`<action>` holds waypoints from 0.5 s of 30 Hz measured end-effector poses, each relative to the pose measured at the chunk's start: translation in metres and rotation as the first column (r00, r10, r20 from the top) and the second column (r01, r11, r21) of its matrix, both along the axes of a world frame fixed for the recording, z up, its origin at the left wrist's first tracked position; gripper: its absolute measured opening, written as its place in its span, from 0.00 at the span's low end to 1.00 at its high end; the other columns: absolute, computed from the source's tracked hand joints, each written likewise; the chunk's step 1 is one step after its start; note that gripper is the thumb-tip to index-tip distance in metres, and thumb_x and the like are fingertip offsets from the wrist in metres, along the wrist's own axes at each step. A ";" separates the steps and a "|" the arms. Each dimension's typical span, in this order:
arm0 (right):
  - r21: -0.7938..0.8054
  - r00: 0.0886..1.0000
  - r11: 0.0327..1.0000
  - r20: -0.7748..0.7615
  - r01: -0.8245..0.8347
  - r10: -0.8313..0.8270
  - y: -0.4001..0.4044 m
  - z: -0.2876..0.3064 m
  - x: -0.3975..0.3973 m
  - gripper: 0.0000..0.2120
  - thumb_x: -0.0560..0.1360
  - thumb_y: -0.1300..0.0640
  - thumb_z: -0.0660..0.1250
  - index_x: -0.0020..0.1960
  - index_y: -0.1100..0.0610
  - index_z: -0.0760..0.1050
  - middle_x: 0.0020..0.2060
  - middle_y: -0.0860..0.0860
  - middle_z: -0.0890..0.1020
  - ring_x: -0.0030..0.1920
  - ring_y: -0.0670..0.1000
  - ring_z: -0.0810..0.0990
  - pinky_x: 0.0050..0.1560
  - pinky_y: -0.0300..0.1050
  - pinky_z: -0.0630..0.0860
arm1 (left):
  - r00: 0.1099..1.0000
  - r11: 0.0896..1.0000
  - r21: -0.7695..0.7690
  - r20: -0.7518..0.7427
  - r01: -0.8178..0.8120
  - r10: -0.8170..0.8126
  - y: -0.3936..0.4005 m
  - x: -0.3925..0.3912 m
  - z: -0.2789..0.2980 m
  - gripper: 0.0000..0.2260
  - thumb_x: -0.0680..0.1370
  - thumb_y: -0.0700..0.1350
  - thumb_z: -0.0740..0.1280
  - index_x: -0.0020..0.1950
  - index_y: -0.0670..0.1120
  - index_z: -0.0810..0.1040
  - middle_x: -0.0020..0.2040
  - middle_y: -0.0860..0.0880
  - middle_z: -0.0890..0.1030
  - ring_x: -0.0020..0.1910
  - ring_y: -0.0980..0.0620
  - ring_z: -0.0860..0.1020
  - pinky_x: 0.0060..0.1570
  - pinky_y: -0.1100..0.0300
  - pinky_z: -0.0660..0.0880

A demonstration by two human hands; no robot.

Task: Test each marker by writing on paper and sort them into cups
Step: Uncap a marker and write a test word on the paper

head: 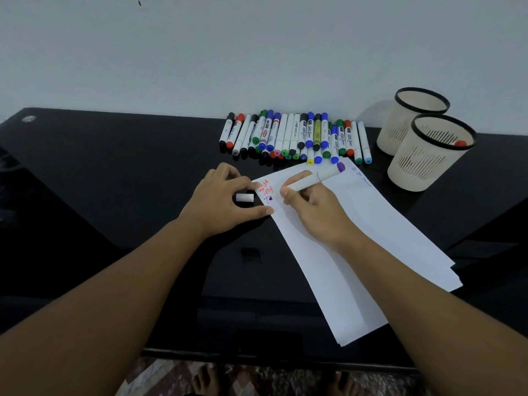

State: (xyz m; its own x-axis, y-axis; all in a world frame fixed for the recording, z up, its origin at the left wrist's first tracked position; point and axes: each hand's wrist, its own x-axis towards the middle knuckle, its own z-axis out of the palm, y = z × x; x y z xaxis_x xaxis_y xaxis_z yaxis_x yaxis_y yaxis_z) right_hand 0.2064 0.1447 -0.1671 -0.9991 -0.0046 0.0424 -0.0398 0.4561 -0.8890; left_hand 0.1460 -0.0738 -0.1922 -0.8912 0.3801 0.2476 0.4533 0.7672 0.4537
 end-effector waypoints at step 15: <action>0.026 1.000 1.000 0.022 -0.003 0.002 -0.001 0.002 0.001 0.05 0.84 0.50 0.65 0.56 0.49 0.77 0.49 0.49 0.83 0.55 0.50 0.81 0.63 0.55 0.77 | 1.000 1.000 -0.006 0.010 -0.005 0.005 0.001 0.001 0.001 0.34 0.64 0.78 0.64 0.62 0.60 0.81 0.59 0.57 0.69 0.59 0.55 0.68 0.61 0.51 0.73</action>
State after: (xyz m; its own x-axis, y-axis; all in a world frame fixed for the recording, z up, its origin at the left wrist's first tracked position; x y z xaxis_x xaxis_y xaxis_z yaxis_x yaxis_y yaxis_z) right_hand 0.2077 0.1435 -0.1651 -0.9998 -0.0078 0.0204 -0.0217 0.4787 -0.8777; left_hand 0.1472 -0.0728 -0.1909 -0.8953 0.3775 0.2365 0.4453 0.7723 0.4531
